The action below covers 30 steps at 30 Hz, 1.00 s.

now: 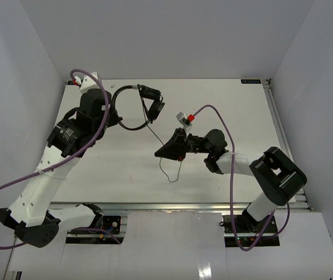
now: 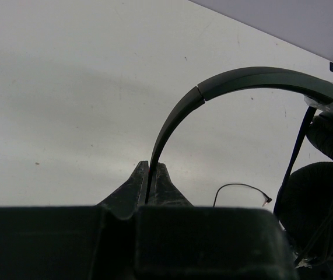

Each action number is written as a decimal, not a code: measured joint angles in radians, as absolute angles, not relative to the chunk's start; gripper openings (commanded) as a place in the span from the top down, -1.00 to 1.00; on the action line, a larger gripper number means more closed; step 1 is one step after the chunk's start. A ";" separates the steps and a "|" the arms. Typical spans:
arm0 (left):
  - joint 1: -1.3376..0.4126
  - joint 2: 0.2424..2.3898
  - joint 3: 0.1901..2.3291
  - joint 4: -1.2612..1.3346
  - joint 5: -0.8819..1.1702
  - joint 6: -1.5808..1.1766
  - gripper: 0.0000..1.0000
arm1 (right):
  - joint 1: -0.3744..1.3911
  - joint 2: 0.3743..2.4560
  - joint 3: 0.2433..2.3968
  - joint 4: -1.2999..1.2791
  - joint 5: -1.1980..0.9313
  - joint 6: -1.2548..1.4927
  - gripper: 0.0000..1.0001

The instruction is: Wrap the headphones

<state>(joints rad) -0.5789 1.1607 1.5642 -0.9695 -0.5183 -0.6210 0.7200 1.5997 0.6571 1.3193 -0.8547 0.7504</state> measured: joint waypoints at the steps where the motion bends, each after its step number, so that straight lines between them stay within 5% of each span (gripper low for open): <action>1: -0.579 1.161 1.564 -0.966 -0.525 -0.620 1.00 | 0.720 1.594 0.657 1.320 -0.855 0.750 0.85; 16: -0.579 1.171 1.547 -0.941 -0.563 -0.615 1.00 | 0.723 1.588 0.634 1.319 -0.864 0.753 0.85; 30: -0.577 1.072 1.432 -0.856 -0.258 -0.665 1.00 | 0.729 1.595 0.796 1.041 -0.618 0.526 0.85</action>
